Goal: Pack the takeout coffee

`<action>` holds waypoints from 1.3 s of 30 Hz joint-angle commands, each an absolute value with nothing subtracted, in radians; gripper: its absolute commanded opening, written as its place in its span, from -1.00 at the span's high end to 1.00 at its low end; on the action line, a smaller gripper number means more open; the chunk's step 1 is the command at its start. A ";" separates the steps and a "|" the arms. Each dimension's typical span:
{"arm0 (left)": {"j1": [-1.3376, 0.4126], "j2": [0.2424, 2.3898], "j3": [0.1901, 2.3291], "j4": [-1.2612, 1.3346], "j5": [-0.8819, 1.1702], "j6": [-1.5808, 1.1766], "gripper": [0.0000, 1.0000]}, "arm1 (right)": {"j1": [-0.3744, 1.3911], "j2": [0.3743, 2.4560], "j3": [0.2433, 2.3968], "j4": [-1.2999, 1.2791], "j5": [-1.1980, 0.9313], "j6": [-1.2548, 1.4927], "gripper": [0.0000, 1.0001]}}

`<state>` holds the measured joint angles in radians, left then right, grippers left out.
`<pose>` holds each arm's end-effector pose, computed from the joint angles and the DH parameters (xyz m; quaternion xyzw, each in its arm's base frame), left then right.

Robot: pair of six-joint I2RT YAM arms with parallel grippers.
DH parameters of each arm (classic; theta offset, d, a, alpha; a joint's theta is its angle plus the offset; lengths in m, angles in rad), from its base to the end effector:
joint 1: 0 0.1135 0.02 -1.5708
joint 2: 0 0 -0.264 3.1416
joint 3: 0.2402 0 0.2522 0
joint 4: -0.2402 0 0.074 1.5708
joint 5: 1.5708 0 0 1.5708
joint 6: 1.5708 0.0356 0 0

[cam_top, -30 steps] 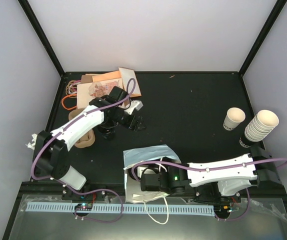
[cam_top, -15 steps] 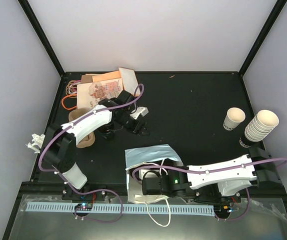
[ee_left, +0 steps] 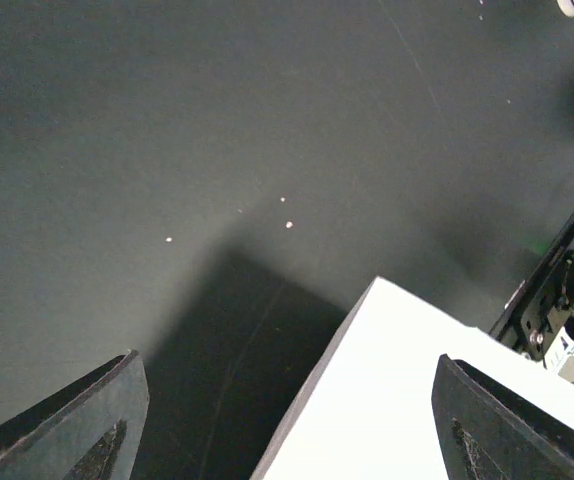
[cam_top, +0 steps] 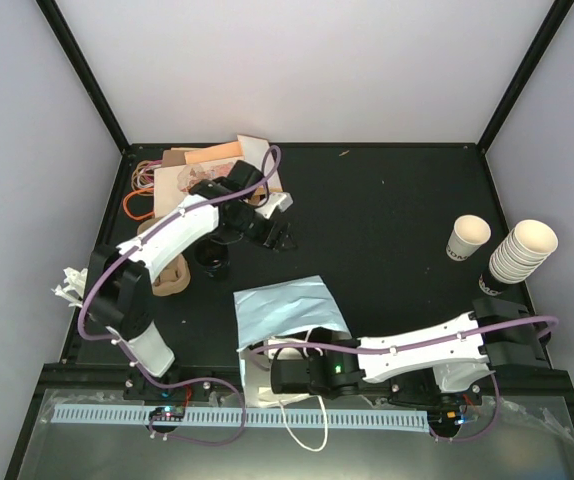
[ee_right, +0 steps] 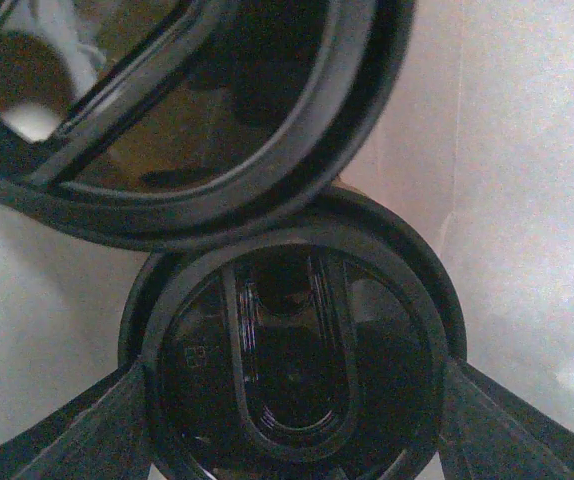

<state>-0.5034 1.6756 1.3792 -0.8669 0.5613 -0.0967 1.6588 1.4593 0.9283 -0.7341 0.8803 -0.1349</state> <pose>0.2893 -0.1810 0.2663 0.2449 0.9103 -0.3166 0.1056 0.0044 0.2627 0.2114 -0.6582 0.6087 -0.2096 0.3904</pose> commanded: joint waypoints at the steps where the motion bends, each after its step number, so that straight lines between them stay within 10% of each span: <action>1: -0.476 1.716 1.456 -0.943 0.543 -0.050 -0.60 | 1.652 1.464 0.913 -0.566 0.921 -0.198 0.27; 39: -0.523 1.915 1.425 -0.965 0.732 -0.015 -0.12 | 1.616 1.444 0.812 -0.498 0.988 -0.339 0.29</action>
